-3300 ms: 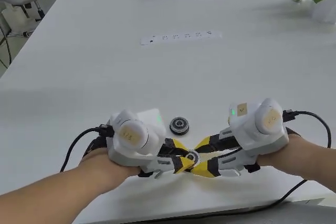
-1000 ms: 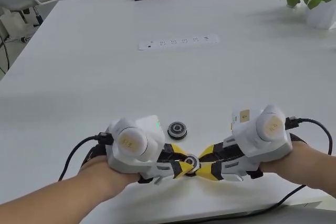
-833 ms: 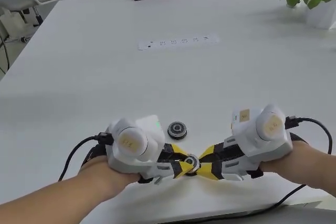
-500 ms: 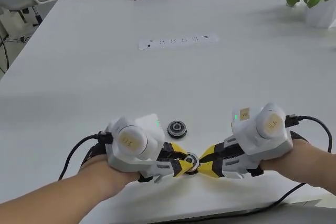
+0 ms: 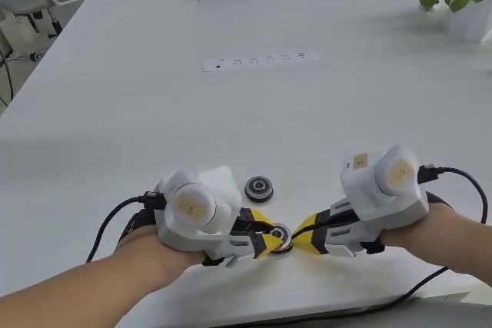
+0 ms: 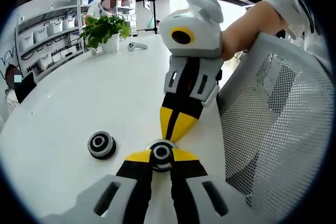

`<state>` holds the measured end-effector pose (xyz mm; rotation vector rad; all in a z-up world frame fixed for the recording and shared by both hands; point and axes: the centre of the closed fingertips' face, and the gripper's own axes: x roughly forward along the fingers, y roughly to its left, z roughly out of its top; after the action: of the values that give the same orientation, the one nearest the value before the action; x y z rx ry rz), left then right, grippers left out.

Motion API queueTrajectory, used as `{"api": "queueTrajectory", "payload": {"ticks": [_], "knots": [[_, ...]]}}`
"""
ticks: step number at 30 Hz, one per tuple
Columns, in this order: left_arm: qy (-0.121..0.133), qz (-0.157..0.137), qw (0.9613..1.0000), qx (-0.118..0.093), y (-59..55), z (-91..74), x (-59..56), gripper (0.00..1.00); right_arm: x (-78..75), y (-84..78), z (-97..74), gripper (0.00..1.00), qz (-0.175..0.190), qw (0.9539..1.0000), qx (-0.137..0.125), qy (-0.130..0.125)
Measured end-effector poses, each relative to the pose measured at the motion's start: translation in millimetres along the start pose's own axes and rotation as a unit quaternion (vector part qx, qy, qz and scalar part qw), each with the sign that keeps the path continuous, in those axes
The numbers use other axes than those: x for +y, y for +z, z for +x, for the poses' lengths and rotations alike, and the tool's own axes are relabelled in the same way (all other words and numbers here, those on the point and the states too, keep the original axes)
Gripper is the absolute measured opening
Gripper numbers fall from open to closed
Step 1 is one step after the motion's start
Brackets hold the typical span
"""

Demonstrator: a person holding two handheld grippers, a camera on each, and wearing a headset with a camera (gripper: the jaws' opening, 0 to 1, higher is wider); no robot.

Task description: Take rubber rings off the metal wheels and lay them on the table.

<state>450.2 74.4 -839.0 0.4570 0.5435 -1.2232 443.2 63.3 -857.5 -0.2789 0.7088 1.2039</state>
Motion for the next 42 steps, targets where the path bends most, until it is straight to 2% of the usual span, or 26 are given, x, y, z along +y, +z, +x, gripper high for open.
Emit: {"api": "queueTrajectory", "payload": {"ticks": [11, 24, 30, 36, 42], "knots": [[0.002, 0.000, 1.0000, 0.002, 0.2, 0.1, 0.0, 0.07, 0.2, 2.0, -3.3, 0.00, 0.014, 0.9999, -0.002, -0.003], [0.003, -0.001, 1.0000, 0.004, 0.3, -0.3, -0.3, 0.07, 1.0, 2.5, -5.1, 0.00, -0.010, 0.9999, 0.008, -0.011], [0.004, -0.003, 1.0000, 0.002, 0.3, -0.5, -0.6, 0.07, 1.0, 1.4, -2.9, 0.00, -0.005, 0.9999, 0.011, -0.010], [0.006, 0.001, 1.0000, 0.005, 0.5, -0.3, -1.0, 0.07, -1.0, 1.3, -3.2, 0.00, 0.045, 0.9990, -0.001, -0.006], [0.007, 0.000, 1.0000, 0.006, 0.4, -0.1, -0.7, 0.07, -3.6, 4.0, -6.0, 0.00, 0.089, 0.9958, -0.021, -0.004]]}}
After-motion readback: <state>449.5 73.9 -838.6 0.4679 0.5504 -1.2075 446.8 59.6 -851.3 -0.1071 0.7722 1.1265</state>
